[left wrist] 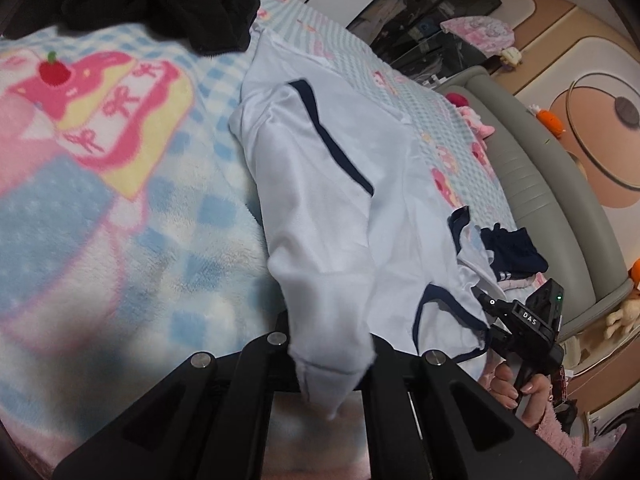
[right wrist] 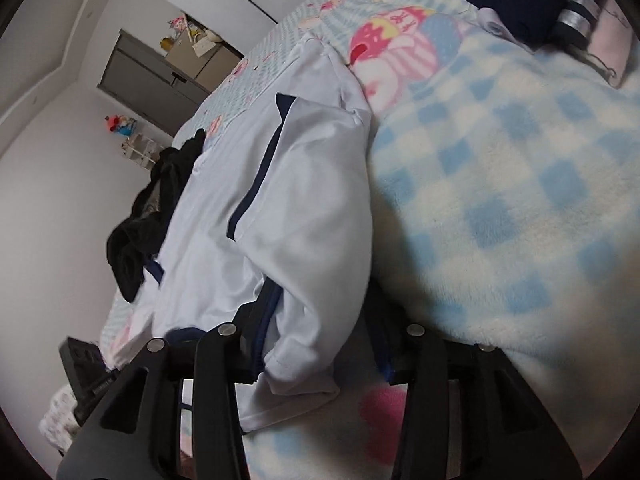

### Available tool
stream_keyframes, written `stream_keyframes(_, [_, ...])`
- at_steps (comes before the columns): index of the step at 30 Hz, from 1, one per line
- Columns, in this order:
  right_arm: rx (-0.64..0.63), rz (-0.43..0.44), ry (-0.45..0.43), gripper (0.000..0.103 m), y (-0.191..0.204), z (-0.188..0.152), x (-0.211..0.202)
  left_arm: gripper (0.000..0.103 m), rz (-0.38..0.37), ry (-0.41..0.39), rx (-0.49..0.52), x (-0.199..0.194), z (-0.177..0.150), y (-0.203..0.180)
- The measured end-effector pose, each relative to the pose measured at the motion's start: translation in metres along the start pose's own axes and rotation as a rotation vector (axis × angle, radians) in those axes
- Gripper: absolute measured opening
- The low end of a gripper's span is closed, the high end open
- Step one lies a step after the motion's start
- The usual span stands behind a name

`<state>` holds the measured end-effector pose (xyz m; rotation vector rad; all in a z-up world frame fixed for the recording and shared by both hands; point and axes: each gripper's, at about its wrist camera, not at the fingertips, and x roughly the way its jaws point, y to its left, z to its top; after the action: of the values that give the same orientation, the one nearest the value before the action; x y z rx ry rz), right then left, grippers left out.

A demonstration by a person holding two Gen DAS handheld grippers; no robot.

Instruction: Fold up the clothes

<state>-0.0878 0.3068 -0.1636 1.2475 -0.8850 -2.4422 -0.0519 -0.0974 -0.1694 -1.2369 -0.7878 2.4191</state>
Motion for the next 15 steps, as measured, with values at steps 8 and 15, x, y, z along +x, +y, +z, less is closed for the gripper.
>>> stream_keyframes(8, [-0.069, -0.036, -0.105, 0.007, 0.012, -0.006, -0.040, 0.004, -0.002, -0.006, 0.003, -0.002, 0.001, 0.000])
stream_keyframes(15, [0.029, 0.055, 0.044, 0.044, -0.008, 0.003, -0.004, 0.006, -0.038, 0.016, -0.052, 0.007, 0.002, 0.011])
